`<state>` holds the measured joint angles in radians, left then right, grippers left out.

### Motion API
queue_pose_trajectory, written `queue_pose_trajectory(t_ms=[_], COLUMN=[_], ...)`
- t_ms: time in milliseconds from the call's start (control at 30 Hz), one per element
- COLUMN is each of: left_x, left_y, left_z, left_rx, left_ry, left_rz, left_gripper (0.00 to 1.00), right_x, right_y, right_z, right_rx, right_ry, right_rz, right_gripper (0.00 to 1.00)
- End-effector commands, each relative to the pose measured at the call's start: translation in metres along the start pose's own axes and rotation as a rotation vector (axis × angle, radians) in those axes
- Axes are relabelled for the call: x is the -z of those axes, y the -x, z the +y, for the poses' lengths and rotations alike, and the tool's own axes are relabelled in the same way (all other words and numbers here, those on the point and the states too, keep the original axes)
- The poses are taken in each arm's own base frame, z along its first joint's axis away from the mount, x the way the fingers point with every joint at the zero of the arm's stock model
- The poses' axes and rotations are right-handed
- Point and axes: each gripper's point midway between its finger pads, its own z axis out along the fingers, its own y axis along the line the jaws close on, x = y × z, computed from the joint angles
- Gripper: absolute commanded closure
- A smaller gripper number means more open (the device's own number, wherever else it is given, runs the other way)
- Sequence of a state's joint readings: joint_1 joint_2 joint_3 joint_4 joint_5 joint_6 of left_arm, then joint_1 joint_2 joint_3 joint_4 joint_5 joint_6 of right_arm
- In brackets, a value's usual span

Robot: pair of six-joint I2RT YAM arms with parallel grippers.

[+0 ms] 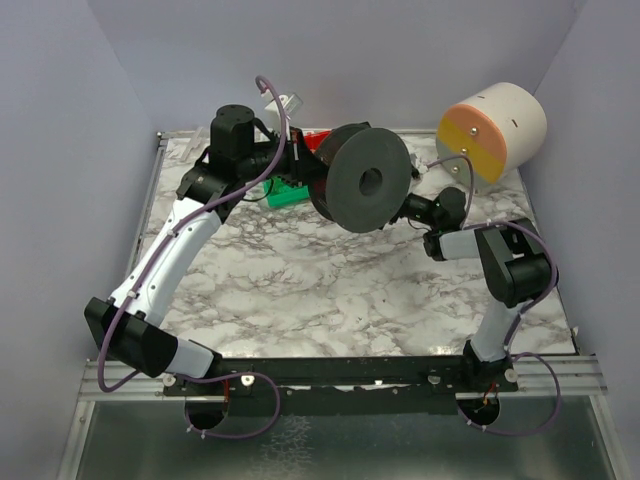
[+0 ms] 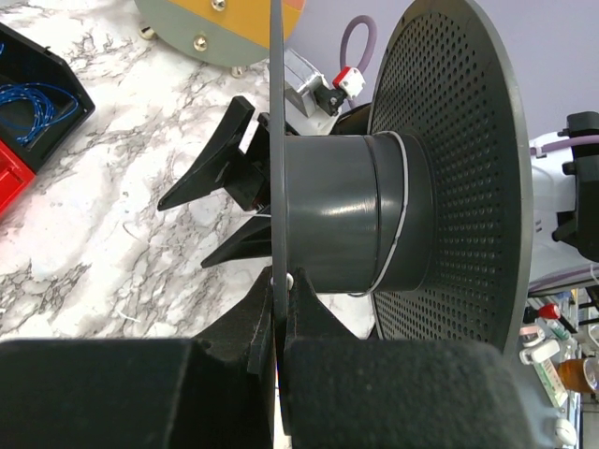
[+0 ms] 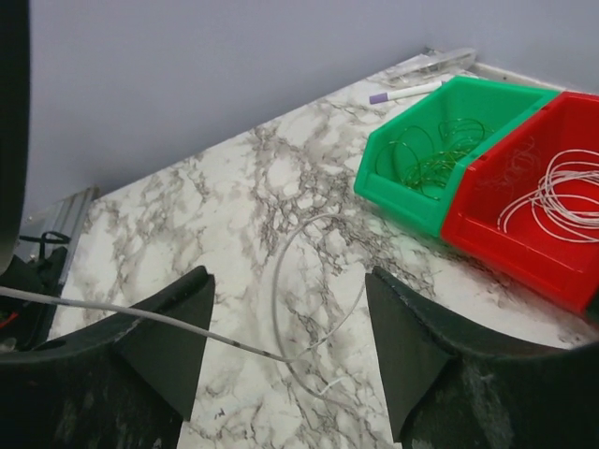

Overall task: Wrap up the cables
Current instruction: Wrap the cable around the cable reel.

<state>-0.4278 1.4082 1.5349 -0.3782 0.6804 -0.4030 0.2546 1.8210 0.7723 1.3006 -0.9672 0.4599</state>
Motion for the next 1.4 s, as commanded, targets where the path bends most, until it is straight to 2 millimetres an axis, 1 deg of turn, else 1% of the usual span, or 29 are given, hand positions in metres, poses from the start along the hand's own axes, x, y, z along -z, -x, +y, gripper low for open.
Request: queue_pose_trajectory(t_ms=[0, 133, 267, 433, 567, 633, 667, 733, 800, 833, 967, 1067, 1167, 1267, 1367], left_x=[0.001, 0.0, -0.001, -0.002, 0.0, -0.001, -0.002, -0.003, -0.005, -0.005, -0.002, 0.002, 0.004, 0.008, 0.012], left_y=[0.01, 0.009, 0.01, 0.011, 0.012, 0.009, 0.007, 0.005, 0.004, 0.004, 0.007, 0.009, 0.011, 0.013, 0.015], left_z=[-0.011, -0.006, -0.001, 0.002, 0.005, 0.007, 0.007, 0.009, 0.01, 0.009, 0.009, 0.011, 0.015, 0.02, 0.025], left_rx=[-0.019, -0.014, -0.012, -0.004, -0.003, 0.006, 0.01, 0.017, 0.024, 0.03, 0.028, 0.027, 0.027, 0.022, 0.011], left_ry=[-0.058, -0.042, -0.024, -0.013, -0.005, -0.004, -0.005, -0.006, -0.008, -0.015, -0.008, 0.006, 0.03, 0.062, 0.103], left_rz=[-0.04, -0.041, -0.046, -0.051, -0.056, -0.052, -0.049, -0.046, -0.042, -0.043, -0.056, -0.066, -0.078, -0.087, -0.097], left_gripper=[1.0, 1.0, 1.0, 1.0, 1.0, 1.0, 1.0, 1.0, 1.0, 1.0, 1.0, 1.0, 1.0, 1.0, 1.0], right_x=[-0.003, -0.003, -0.001, -0.004, -0.003, -0.004, -0.006, -0.01, -0.012, -0.013, -0.005, 0.011, 0.03, 0.05, 0.064], right_y=[0.013, 0.021, 0.024, 0.015, 0.009, 0.01, 0.012, 0.014, 0.014, 0.021, 0.031, 0.041, 0.049, 0.054, 0.06], right_z=[0.008, 0.017, 0.029, 0.041, 0.046, 0.041, 0.038, 0.032, 0.029, 0.015, -0.009, -0.032, -0.058, -0.086, -0.103], right_rx=[-0.001, 0.006, 0.048, 0.064, 0.079, 0.067, 0.057, 0.044, 0.039, 0.003, -0.004, -0.034, -0.071, -0.093, -0.016], right_ry=[0.031, 0.058, 0.109, 0.195, 0.218, 0.19, 0.173, 0.137, 0.113, 0.015, -0.165, -0.307, -0.438, -0.582, -0.701], right_rz=[-0.089, -0.116, -0.11, -0.071, -0.067, -0.081, -0.086, -0.093, -0.095, -0.111, -0.125, -0.142, -0.136, -0.082, 0.002], right_gripper=[0.31, 0.27, 0.22, 0.21, 0.21, 0.26, 0.32, 0.46, 0.66, 0.99, 0.99, 1.0, 1.0, 1.0, 0.99])
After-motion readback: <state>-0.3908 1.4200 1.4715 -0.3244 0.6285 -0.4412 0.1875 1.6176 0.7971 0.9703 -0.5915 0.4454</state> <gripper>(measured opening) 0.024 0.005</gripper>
